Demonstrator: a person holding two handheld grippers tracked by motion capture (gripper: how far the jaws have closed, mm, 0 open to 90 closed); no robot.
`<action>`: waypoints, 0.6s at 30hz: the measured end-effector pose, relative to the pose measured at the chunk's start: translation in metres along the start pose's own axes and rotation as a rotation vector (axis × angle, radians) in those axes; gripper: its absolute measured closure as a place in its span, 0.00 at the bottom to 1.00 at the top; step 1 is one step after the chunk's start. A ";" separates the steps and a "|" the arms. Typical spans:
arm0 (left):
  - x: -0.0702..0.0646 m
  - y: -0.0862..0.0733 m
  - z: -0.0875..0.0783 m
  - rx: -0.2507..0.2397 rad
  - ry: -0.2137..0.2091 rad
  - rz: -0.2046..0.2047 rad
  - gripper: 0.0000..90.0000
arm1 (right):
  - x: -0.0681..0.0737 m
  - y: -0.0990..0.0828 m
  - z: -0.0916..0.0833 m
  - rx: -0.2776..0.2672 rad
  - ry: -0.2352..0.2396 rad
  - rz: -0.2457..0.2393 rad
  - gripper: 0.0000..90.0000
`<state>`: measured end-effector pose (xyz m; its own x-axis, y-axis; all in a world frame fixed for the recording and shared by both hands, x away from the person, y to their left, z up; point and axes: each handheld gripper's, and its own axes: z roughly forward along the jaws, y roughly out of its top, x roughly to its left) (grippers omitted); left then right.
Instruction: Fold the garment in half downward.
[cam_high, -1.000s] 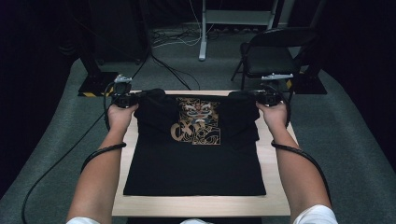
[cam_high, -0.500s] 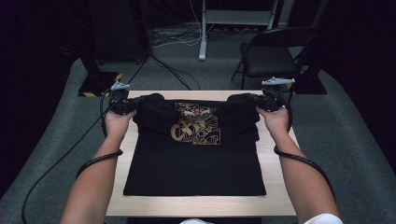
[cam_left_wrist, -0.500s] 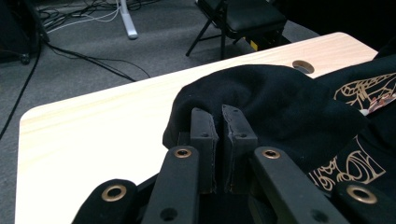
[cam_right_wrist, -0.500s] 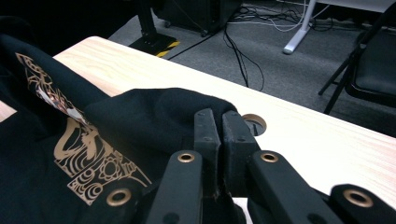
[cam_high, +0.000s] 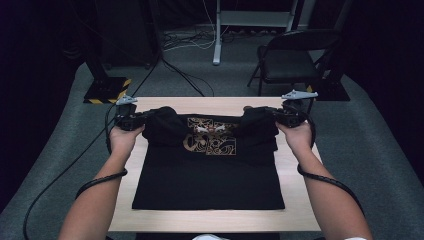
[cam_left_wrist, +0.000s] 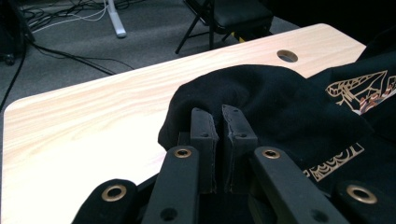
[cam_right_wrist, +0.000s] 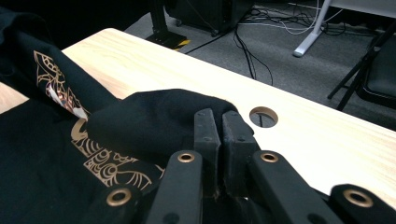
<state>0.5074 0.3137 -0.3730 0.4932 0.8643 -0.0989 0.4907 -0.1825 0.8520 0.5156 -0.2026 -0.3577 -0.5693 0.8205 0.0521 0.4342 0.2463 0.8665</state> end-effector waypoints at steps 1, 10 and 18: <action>-0.001 -0.001 -0.001 -0.001 -0.003 0.001 0.94 | 0.000 -0.002 -0.001 -0.003 0.002 0.000 0.95; -0.006 -0.015 -0.008 -0.003 -0.038 0.003 0.94 | 0.004 -0.017 -0.009 0.000 0.019 0.000 0.95; -0.009 -0.030 -0.013 0.005 -0.053 0.009 0.94 | 0.007 -0.031 -0.015 0.011 0.034 0.003 0.95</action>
<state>0.4788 0.3174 -0.3905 0.5353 0.8364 -0.1183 0.4895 -0.1931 0.8503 0.4879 -0.2124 -0.3773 -0.5911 0.8034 0.0716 0.4434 0.2495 0.8609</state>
